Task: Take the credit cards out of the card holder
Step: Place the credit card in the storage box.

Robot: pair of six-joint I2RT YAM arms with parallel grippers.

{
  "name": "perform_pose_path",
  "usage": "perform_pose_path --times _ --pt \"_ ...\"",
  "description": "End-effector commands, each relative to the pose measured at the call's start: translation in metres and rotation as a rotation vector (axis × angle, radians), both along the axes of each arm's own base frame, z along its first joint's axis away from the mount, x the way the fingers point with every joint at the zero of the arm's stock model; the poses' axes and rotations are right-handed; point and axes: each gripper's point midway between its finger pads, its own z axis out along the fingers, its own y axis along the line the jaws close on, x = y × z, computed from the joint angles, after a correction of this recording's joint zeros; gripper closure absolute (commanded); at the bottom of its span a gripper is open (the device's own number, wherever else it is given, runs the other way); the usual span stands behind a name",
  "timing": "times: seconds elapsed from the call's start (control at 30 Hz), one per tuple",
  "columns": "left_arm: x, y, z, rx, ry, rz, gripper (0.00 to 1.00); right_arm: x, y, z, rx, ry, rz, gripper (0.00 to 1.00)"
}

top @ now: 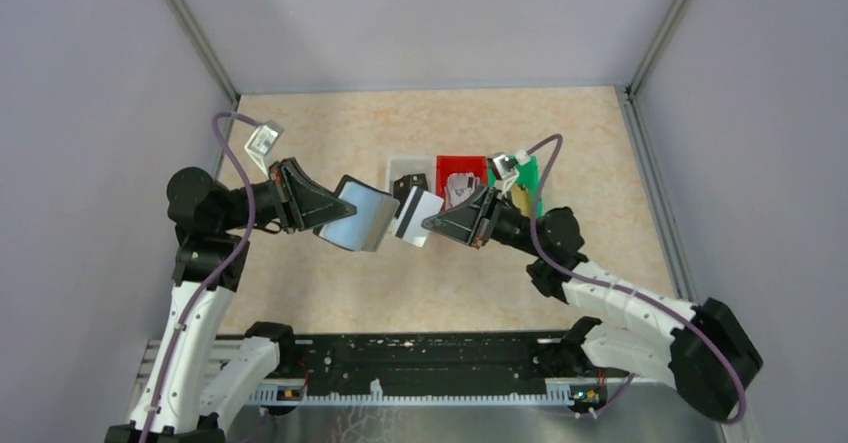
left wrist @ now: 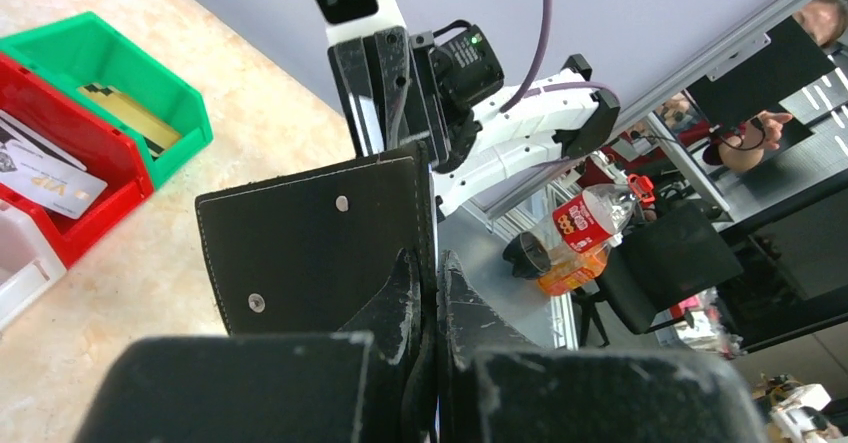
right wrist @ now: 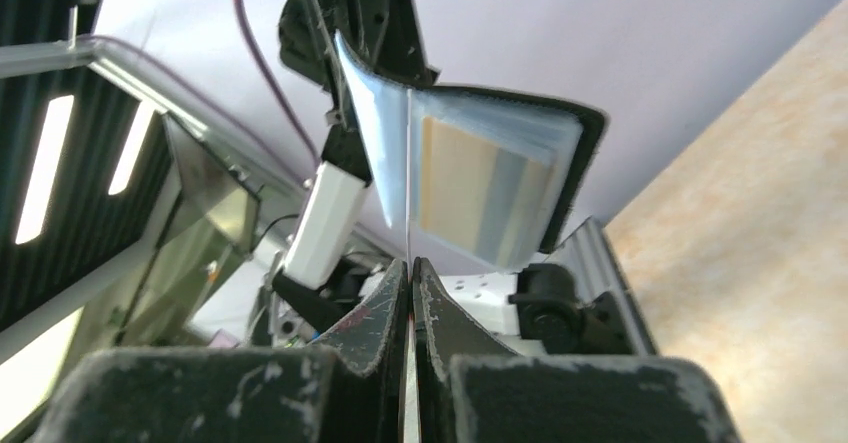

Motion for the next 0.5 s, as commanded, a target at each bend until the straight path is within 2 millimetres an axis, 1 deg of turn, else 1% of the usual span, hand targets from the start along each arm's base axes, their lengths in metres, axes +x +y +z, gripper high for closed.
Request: perform_pose_path --times 0.0,0.03,0.1,0.17,0.23,0.3,0.33,0.4,0.47 --pt "-0.009 0.002 0.015 0.012 -0.116 -0.017 1.00 0.013 -0.026 -0.007 -0.125 -0.029 -0.071 1.00" --pt "-0.010 0.002 0.015 0.012 -0.124 -0.022 1.00 0.019 -0.032 -0.011 -0.174 -0.029 -0.099 1.00" --pt "-0.014 0.002 0.017 0.014 -0.138 -0.036 1.00 0.035 -0.043 -0.025 -0.305 -0.016 -0.169 1.00" --pt "-0.018 0.002 0.018 0.016 -0.151 -0.059 1.00 0.054 -0.057 -0.043 -0.456 0.000 -0.255 1.00" --pt "-0.023 0.002 0.019 0.022 -0.180 -0.081 1.00 0.067 -0.067 -0.058 -0.574 0.016 -0.299 1.00" --pt "-0.025 0.002 0.020 0.032 -0.213 -0.090 1.00 0.081 -0.075 -0.066 -0.685 -0.005 -0.343 1.00" --pt "-0.026 0.003 0.020 0.040 -0.237 -0.087 1.00 0.089 -0.079 -0.075 -0.739 0.006 -0.370 1.00" --pt "-0.026 0.004 0.019 0.058 -0.264 -0.073 1.00 0.103 -0.083 -0.087 -0.813 0.020 -0.398 1.00" --pt "-0.028 0.004 0.019 0.068 -0.288 -0.069 1.00 0.116 -0.082 -0.095 -0.862 0.027 -0.408 1.00"
